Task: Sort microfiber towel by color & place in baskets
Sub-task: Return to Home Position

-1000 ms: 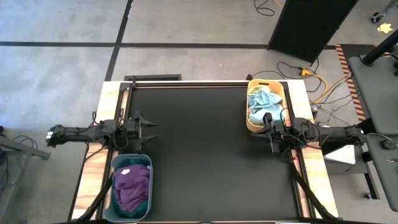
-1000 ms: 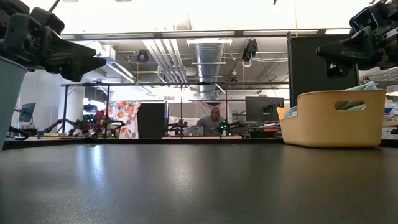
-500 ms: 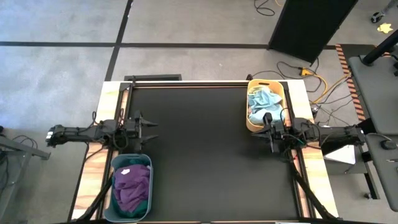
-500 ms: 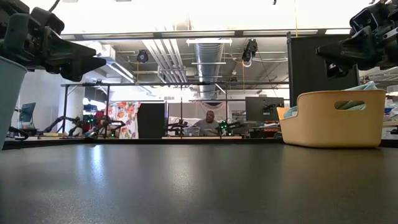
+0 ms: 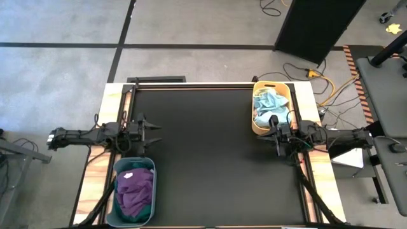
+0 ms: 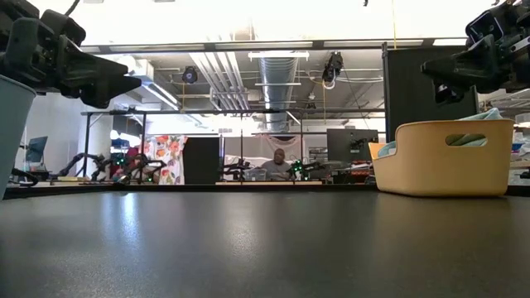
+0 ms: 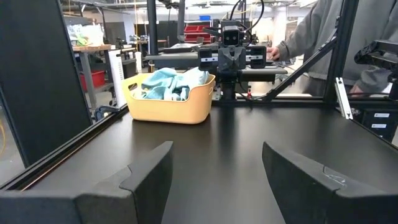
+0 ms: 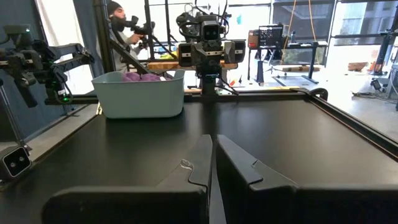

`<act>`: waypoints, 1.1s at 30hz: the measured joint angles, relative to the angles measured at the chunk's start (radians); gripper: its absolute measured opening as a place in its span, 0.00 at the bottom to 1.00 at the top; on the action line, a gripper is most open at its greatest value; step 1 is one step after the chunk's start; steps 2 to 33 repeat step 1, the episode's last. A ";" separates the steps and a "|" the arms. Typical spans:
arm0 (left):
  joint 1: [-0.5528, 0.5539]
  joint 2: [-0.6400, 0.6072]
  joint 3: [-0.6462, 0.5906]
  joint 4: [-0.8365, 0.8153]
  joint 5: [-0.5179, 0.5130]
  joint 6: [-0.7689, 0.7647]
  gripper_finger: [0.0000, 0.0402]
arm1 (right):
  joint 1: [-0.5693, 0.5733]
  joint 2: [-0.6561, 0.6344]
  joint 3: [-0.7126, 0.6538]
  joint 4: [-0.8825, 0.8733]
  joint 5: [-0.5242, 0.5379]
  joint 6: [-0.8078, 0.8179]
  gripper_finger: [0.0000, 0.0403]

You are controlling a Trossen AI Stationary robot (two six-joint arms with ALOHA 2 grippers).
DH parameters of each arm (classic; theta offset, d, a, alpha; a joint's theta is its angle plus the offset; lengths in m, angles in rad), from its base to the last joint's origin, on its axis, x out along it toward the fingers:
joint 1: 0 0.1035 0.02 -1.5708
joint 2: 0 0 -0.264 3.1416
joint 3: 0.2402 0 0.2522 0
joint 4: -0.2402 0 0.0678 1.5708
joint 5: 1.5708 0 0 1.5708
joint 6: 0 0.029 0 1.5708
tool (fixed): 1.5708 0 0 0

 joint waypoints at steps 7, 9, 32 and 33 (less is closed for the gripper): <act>0.000 0.000 0.000 0.000 0.000 0.000 0.57 | 0.000 0.000 0.000 0.000 0.000 0.000 0.03; 0.000 0.000 0.000 0.000 0.000 0.000 0.57 | 0.000 0.000 0.000 0.000 0.000 0.000 0.03; 0.000 0.000 0.000 0.000 0.000 0.000 0.57 | 0.000 0.000 0.000 0.000 0.000 0.000 0.03; 0.000 0.000 0.000 0.000 0.000 0.000 0.57 | 0.000 0.000 0.000 0.000 0.000 0.000 0.03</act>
